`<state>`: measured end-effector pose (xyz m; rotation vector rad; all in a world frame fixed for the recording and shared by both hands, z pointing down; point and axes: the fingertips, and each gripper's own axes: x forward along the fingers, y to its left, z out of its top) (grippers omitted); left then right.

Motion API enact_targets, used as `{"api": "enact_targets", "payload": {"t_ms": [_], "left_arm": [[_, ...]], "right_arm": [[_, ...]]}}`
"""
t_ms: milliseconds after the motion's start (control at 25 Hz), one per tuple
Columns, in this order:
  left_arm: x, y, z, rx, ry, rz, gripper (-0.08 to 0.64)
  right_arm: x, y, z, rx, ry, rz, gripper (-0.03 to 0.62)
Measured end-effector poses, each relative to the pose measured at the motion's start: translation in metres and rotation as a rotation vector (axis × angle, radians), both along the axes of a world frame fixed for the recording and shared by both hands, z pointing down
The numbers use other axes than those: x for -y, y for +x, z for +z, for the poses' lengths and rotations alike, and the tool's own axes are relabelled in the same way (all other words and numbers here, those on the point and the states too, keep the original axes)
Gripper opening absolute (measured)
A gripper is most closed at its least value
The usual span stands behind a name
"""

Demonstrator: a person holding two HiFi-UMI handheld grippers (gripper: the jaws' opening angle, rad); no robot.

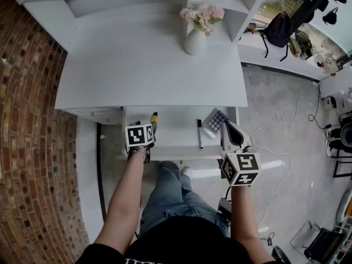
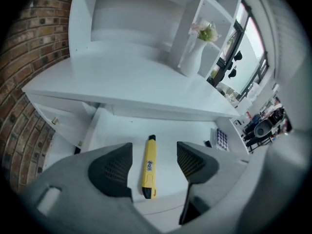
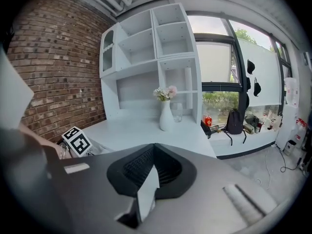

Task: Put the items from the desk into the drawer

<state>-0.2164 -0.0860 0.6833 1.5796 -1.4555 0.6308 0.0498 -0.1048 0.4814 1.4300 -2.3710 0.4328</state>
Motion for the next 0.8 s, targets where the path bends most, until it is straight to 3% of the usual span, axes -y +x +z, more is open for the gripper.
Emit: {"api": "enact_targets", "payload": {"t_ms": [240,480,800], "left_arm": [[-0.005,-0.001,-0.064,0.029,0.16,-0.04,0.288],[-0.009,0.013,-0.145,-0.023,0.384,-0.027,0.288],[-0.018,0.023,-0.267,0.148,0.731,0.033,0.288]], "right_arm": [[-0.013,0.003,-0.03,0.001,0.069,-0.051,0.009],[-0.022,0.008,-0.07,-0.028,0.169,-0.123,0.009],[-0.028,0.009,-0.119,-0.015,0.292,-0.163,0.009]]}}
